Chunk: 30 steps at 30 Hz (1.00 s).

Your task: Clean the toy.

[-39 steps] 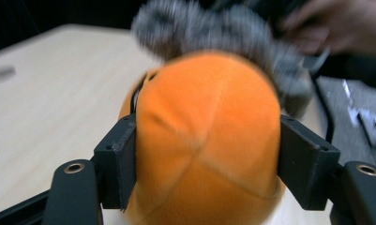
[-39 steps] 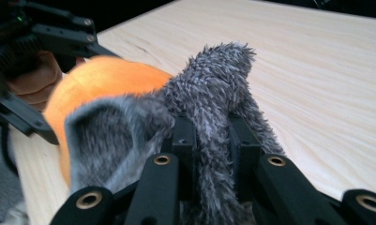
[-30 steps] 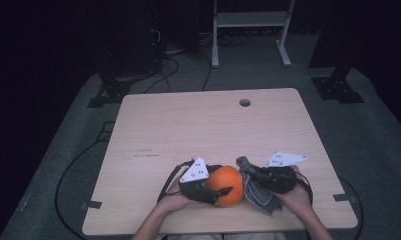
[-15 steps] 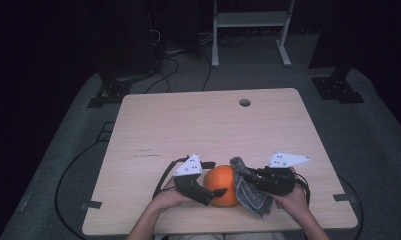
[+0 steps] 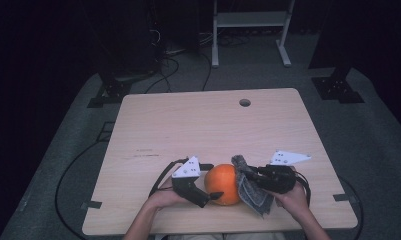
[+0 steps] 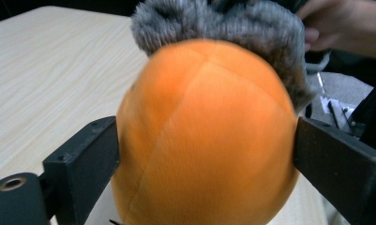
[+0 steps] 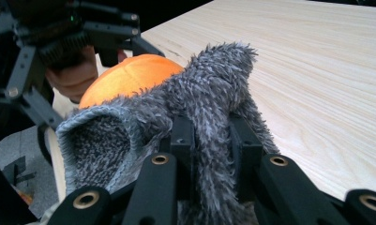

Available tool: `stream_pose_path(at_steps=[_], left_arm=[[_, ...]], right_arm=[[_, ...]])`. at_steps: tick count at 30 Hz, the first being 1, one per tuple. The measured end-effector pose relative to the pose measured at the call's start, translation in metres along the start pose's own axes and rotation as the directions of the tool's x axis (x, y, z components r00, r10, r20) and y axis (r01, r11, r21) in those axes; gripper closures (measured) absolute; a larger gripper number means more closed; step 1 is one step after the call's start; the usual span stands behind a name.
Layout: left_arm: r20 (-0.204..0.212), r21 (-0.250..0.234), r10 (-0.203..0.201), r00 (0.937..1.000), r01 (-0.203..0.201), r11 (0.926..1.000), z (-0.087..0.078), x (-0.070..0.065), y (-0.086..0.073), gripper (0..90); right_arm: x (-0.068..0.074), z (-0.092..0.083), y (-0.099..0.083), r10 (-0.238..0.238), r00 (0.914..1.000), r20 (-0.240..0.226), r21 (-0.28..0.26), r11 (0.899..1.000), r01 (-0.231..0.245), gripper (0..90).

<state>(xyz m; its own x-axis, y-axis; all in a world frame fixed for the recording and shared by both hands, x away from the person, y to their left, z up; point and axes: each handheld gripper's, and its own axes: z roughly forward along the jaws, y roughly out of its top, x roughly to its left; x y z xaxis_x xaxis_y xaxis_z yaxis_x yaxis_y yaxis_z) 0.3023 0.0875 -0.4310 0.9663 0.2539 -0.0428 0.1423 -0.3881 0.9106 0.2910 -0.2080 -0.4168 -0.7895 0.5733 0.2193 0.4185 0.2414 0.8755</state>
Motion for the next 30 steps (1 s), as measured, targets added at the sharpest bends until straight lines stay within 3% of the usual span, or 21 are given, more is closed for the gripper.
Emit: stream_pose_path(at_steps=[3,6,8,10,12,14,16,17,20,22,24,28,30], left_arm=[[-0.052,-0.009,-0.001,0.9986,0.000,1.0000,0.008,-0.003,0.000,8.6],[-0.108,-0.024,-0.032,0.9937,0.030,0.9993,0.008,-0.004,0.004,17.4],[-0.141,-0.033,-0.072,0.9874,0.068,0.9971,0.011,-0.006,0.007,19.4],[-0.136,-0.027,-0.084,0.9871,0.081,0.9964,0.015,-0.009,0.010,19.4],[-0.100,0.001,-0.046,0.9940,0.046,0.9989,0.016,-0.015,0.013,18.5],[-0.046,0.039,-0.010,0.9989,0.012,0.9992,0.012,-0.017,0.014,17.6],[0.014,0.031,0.014,0.9998,-0.014,0.9994,0.005,-0.016,0.013,18.5],[0.014,0.020,0.029,0.9995,-0.029,0.9994,0.003,-0.015,0.013,18.5],[-0.063,0.031,0.014,0.9979,-0.012,0.9994,0.008,-0.008,0.010,12.9],[-0.046,0.032,-0.028,0.9985,0.030,0.9990,0.016,-0.006,0.006,7.1],[-0.012,0.028,-0.023,0.9997,0.024,0.9993,0.023,-0.009,0.003,6.9],[-0.082,0.013,0.058,0.9949,-0.057,0.9983,0.022,-0.020,0.010,24.5],[-0.138,0.005,0.090,0.9863,-0.090,0.9959,0.019,-0.023,0.014,30.2]], right_arm=[[-0.002,0.000,-0.001,0.011,0.9997,0.020,-0.003,1.000,-0.011,74.2],[-0.001,-0.008,0.003,0.005,0.9980,0.064,-0.026,1.000,-0.004,74.9],[0.002,-0.016,0.007,-0.003,0.9983,0.059,-0.060,0.998,0.006,74.8],[0.007,-0.018,0.011,-0.022,0.9987,0.046,-0.071,0.997,0.025,74.7],[0.010,-0.014,0.012,-0.046,0.9973,0.057,-0.046,0.998,0.049,74.3],[0.006,-0.012,0.008,-0.042,0.9985,0.036,-0.032,0.999,0.043,73.8],[0.000,-0.014,0.007,-0.030,0.9990,0.032,-0.028,0.999,0.031,73.4],[-0.002,-0.016,0.006,-0.021,0.9991,0.038,-0.023,0.999,0.022,73.2],[-0.007,-0.018,0.003,-0.005,0.9992,0.039,-0.025,1.000,0.006,73.2],[-0.007,-0.017,0.002,-0.002,0.9993,0.036,-0.024,1.000,0.003,73.2],[-0.007,-0.016,0.003,-0.005,0.9990,0.044,-0.021,1.000,0.006,73.2],[-0.007,-0.018,0.004,-0.003,0.9979,0.065,-0.024,1.000,0.005,74.3],[-0.007,-0.023,0.006,-0.004,0.9973,0.074,-0.049,0.999,0.008,74.8]])
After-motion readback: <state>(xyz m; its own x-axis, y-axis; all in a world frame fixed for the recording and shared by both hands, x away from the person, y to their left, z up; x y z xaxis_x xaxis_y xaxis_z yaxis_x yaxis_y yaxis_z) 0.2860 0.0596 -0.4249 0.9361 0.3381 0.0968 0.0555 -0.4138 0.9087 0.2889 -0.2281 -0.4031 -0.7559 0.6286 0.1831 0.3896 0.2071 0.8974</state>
